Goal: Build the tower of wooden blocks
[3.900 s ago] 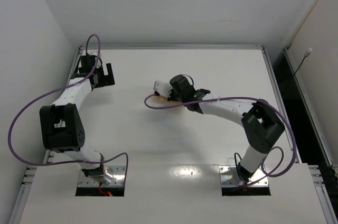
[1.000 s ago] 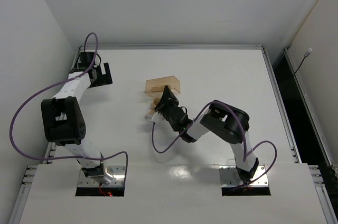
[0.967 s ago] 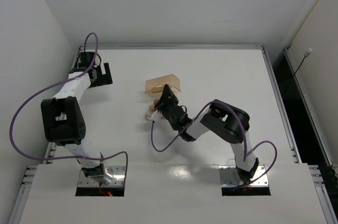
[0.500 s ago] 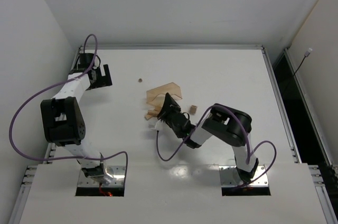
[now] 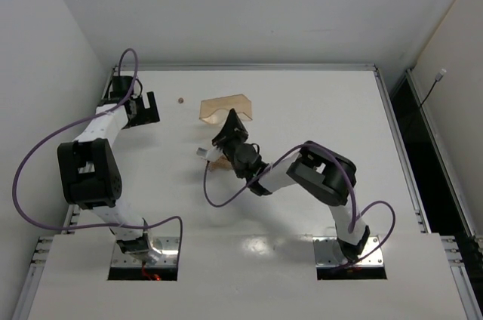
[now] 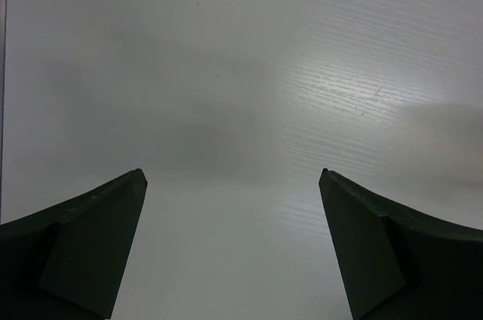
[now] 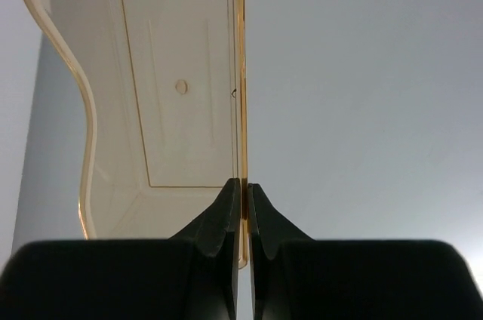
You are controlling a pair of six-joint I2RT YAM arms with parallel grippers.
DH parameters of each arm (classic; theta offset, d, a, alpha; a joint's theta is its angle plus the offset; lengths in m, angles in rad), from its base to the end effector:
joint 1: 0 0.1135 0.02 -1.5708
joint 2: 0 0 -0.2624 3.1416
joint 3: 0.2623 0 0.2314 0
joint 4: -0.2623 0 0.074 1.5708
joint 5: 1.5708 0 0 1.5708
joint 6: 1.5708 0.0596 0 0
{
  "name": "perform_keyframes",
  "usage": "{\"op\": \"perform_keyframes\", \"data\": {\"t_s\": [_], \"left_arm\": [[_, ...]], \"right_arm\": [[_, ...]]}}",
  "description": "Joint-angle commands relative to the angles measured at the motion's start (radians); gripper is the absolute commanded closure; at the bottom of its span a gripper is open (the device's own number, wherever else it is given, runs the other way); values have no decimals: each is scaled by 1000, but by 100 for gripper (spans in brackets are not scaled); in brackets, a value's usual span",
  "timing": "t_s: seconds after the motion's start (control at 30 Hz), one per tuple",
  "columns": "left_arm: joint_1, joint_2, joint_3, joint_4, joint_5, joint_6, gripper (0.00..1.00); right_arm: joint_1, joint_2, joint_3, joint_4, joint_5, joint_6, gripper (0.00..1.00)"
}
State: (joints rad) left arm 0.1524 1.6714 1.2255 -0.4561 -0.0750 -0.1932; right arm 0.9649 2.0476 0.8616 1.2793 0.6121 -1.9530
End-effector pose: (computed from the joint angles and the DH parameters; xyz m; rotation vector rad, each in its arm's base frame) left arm 0.3518 0.0585 0.2276 -0.4565 2.4282 0.0751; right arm 0.2572 0.3111 0.1735 -1.4673 0.7012 -1.2274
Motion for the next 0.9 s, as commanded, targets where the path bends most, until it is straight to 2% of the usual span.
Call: {"op": "perform_keyframes", "data": {"t_s": [0.0,0.03,0.07,0.13,0.17,0.2,0.23,0.27,0.3,0.33,0.4,0.5,0.57,0.67,0.87], "left_arm": [[13,-33,6,16,7,-9,1],[13,-33,6,16,7,-9,1],[13,-33,6,16,7,0,1],[13,-62,-13,16,38,27,1],[13,-99,-30,40,64,37,1],[13,-119,-44,49,79,50,1],[13,-136,-69,59,99,51,1],[13,-151,-79,68,130,61,1],[4,-162,-80,79,130,61,1],[4,-162,-89,79,130,61,1],[-17,-162,-89,68,130,72,1],[-39,-141,-66,59,149,92,1],[-51,-128,-51,48,158,92,1],[-86,-110,-12,48,146,110,1],[-163,-46,81,-1,97,130,1]], "right_arm": [[-20,14,164,418,150,-112,100],[-34,25,209,354,211,-30,100],[-43,25,300,169,347,38,100],[-83,-19,384,-127,492,370,100],[-98,-38,484,-563,515,707,100],[-113,-52,552,-817,515,710,100],[-152,-52,632,-1057,477,1069,100],[-175,-25,797,-1271,441,1217,100],[-196,0,874,-1598,352,1335,100],[-243,23,977,-1711,309,1496,100],[-306,51,1014,-1889,186,1618,100],[-371,74,1045,-2012,30,1697,100],[-455,88,1068,-2066,-64,1759,100],[-588,109,1122,-2127,-291,1815,100],[-810,204,1266,-2163,-474,1855,100]]}}
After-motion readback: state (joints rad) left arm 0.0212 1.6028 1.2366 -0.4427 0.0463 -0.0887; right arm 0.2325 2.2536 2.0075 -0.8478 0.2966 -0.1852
